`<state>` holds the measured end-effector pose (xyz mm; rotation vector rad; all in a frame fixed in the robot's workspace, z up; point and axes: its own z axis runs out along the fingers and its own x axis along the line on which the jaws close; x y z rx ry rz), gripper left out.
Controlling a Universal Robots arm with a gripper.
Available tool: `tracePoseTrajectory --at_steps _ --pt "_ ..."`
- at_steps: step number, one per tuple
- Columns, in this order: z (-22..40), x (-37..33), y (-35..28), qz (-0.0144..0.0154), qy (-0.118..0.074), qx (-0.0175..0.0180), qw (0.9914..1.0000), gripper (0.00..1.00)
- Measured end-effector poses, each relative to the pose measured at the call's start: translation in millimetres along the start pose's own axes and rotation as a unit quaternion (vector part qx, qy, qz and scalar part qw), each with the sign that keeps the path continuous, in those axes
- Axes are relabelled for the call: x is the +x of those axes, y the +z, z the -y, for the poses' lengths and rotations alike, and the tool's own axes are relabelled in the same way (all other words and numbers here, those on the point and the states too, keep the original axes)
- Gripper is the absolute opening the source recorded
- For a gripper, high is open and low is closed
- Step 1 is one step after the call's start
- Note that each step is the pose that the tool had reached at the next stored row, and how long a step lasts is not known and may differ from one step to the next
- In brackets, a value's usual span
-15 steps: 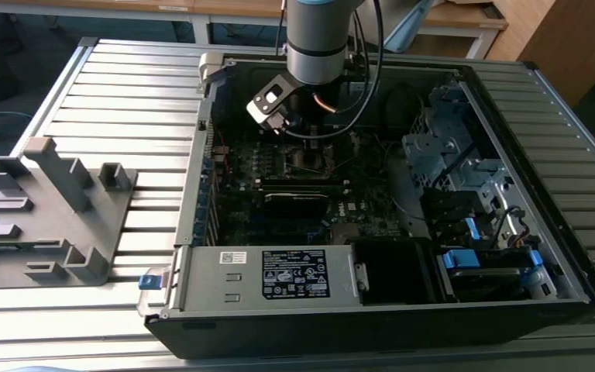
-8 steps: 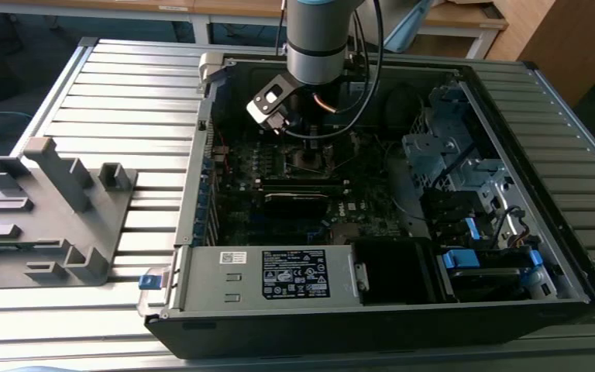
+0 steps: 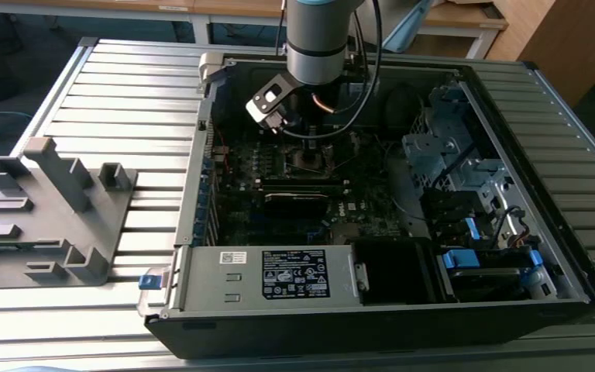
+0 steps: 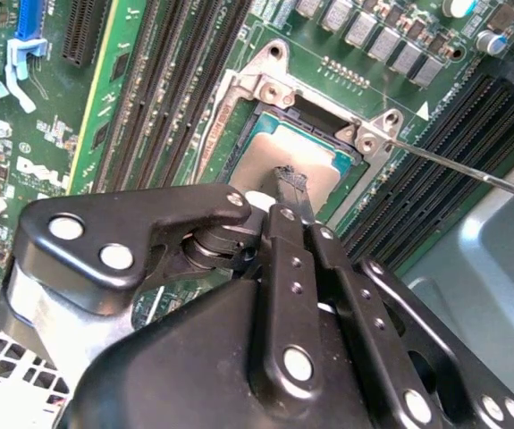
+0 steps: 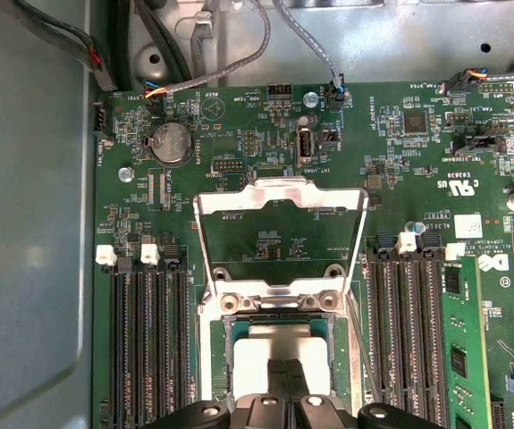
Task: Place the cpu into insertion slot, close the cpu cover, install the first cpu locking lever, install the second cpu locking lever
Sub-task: 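Place the cpu into insertion slot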
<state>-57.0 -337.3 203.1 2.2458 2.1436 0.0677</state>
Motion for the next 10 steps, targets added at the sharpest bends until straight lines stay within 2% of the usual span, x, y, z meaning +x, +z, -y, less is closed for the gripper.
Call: tracePoseTrajectory --at_steps 6,10 --pt "0.8 2.3 1.6 -0.0005 0.000 -0.0001 1.00000 0.10" --pt "1.2 1.9 5.2 0.0007 0.000 0.0006 1.00000 0.10"
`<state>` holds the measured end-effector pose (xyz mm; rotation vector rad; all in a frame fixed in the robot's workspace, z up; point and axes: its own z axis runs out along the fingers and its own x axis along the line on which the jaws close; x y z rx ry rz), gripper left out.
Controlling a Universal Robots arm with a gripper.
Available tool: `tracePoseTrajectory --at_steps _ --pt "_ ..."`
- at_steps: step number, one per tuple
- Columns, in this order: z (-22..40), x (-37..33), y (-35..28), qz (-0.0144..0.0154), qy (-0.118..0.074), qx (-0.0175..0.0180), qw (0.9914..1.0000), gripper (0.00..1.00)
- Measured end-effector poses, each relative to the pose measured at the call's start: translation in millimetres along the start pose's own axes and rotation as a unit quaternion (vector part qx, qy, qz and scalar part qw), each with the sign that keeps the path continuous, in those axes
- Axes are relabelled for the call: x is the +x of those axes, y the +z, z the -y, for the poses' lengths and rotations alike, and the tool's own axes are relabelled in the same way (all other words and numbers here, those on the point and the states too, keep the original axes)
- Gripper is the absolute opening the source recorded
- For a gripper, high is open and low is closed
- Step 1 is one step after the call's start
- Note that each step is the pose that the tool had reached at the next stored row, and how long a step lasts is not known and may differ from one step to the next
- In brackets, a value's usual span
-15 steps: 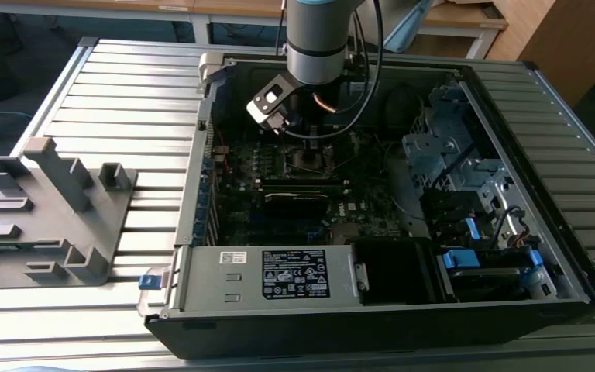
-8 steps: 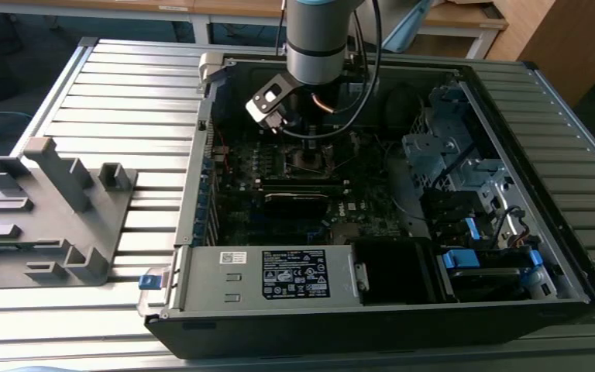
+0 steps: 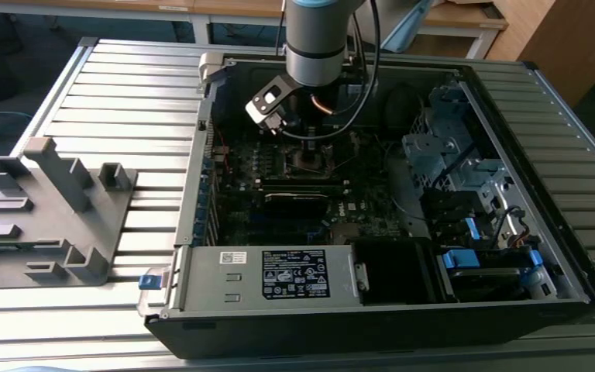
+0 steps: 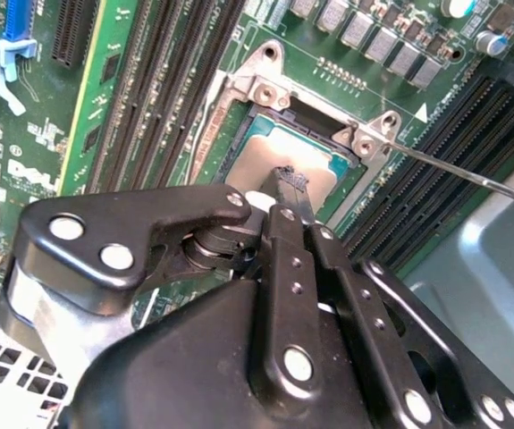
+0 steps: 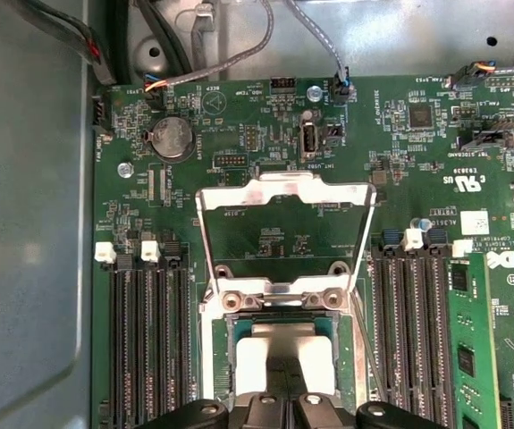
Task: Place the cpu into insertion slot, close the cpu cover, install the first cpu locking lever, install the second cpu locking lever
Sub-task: 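Place the cpu into insertion slot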
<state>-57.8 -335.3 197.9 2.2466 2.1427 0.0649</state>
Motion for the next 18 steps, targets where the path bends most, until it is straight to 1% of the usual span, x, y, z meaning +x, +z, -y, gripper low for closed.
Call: tracePoseTrajectory --at_steps 3,12,14,16,18 --pt "0.0 0.1 0.8 -0.0007 0.000 -0.0004 1.00000 0.10" --pt "0.2 -0.2 1.3 -0.0001 0.000 -0.0001 1.00000 0.10" --pt "0.0 0.0 0.5 -0.0006 0.000 -0.0004 1.00000 0.10" --pt "-0.4 0.7 -1.5 -0.0023 0.000 -0.0013 1.00000 0.10" --pt "-0.6 0.5 -5.9 -0.0011 0.000 -0.0007 1.00000 0.10"
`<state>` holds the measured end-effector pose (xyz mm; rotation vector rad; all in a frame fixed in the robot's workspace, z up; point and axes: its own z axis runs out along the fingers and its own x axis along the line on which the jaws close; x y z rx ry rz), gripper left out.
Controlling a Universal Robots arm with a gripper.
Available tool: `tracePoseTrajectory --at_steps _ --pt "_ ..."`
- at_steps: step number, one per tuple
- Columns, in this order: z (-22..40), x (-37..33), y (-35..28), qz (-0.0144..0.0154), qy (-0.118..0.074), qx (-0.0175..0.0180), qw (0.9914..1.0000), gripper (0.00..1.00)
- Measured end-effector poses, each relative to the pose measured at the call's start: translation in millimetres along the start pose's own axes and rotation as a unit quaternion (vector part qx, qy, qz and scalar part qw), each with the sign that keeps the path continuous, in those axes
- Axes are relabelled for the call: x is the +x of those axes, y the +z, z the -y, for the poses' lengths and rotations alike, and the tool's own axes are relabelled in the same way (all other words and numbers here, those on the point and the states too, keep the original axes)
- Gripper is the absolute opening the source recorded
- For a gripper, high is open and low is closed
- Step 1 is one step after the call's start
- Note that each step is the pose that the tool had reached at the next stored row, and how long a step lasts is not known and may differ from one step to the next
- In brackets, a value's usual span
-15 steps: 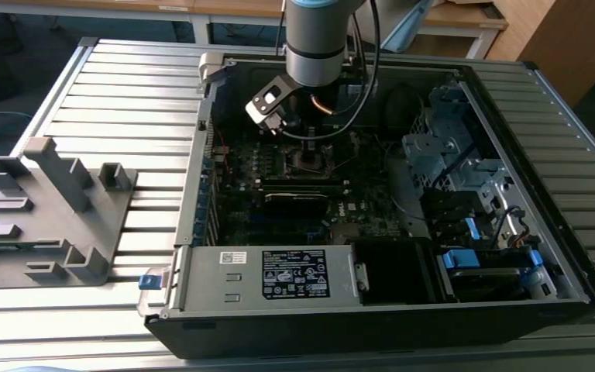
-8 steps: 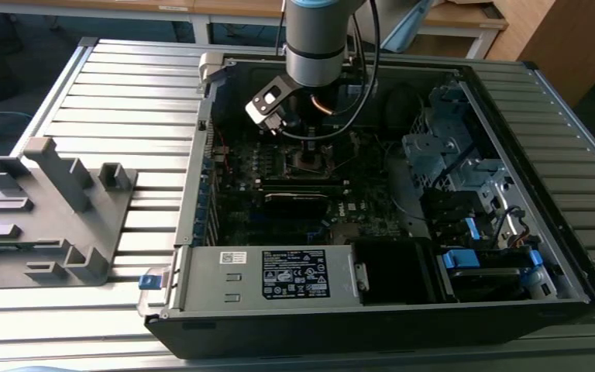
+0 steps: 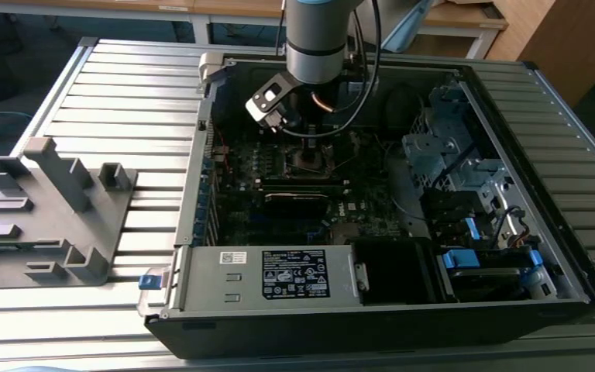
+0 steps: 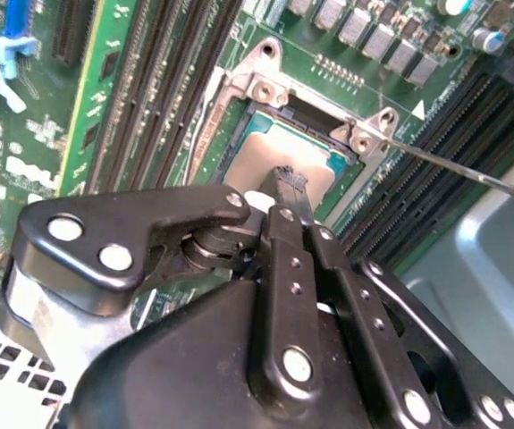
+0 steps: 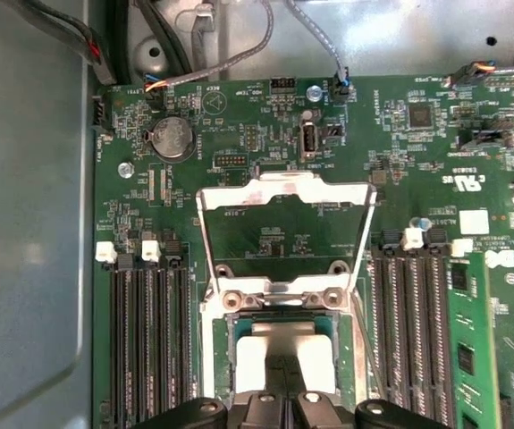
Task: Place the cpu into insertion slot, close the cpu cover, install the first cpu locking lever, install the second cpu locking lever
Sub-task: 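Place the cpu into insertion slot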
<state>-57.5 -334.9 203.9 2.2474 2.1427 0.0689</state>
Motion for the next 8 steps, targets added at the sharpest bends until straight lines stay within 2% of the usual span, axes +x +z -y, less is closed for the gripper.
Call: tracePoseTrajectory --at_steps 7,8 --pt "-0.7 0.0 -13.2 0.0002 0.000 0.0001 1.00000 0.10" --pt "-0.9 0.0 -16.6 0.0001 0.000 0.0000 1.00000 0.10"
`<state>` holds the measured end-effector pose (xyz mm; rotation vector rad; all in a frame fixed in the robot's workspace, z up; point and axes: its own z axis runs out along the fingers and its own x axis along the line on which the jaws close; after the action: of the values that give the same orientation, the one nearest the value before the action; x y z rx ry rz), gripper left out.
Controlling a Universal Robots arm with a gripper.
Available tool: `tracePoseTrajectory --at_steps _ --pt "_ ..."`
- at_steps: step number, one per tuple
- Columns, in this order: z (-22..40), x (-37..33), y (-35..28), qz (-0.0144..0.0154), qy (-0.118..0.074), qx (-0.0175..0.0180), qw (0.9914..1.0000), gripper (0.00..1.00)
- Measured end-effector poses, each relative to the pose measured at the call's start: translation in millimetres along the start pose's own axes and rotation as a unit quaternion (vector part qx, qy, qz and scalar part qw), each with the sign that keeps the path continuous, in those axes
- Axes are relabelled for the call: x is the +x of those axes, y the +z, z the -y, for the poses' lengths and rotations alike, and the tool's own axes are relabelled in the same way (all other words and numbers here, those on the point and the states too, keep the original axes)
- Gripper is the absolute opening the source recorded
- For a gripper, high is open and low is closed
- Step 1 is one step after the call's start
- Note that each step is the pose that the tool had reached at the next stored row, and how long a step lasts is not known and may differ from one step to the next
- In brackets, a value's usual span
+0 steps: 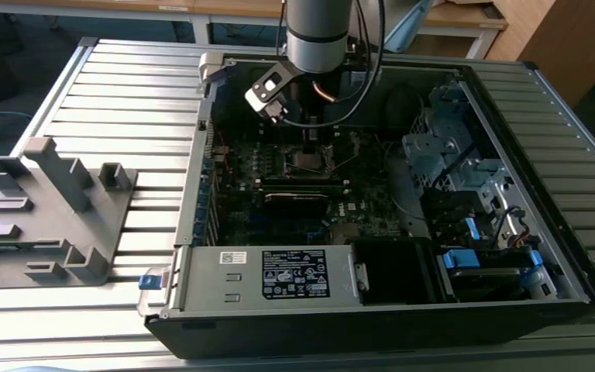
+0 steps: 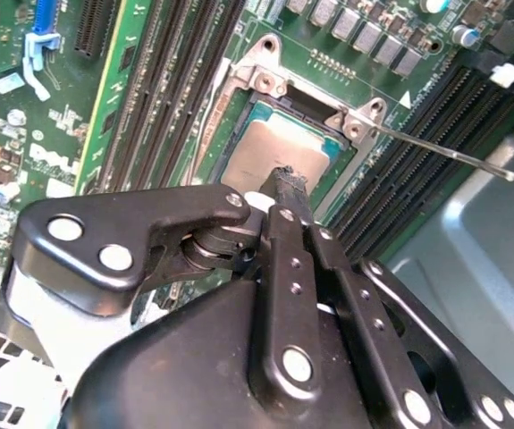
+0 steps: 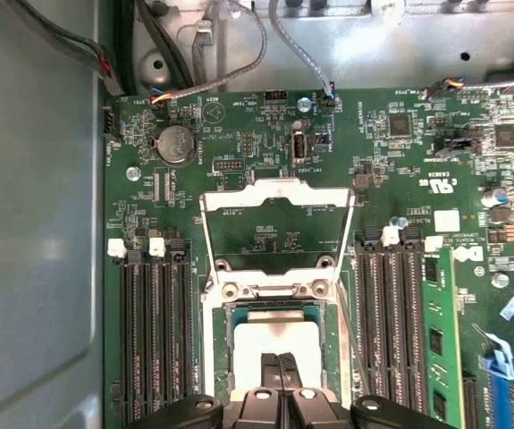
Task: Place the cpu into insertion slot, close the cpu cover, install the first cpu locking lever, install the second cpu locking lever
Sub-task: 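Place the cpu into insertion slot, then close the cpu cover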
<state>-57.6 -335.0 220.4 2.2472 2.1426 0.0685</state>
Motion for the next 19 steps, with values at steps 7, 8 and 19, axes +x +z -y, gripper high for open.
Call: tracePoseTrajectory --at_steps 7,8,19 --pt "-0.2 0.0 -3.6 0.0000 0.000 0.0000 1.00000 0.10" --pt "-0.2 0.0 -3.7 0.0000 0.000 0.0000 1.00000 0.10" --pt "-1.1 0.1 -19.9 0.0001 0.000 0.0032 0.99999 0.10"
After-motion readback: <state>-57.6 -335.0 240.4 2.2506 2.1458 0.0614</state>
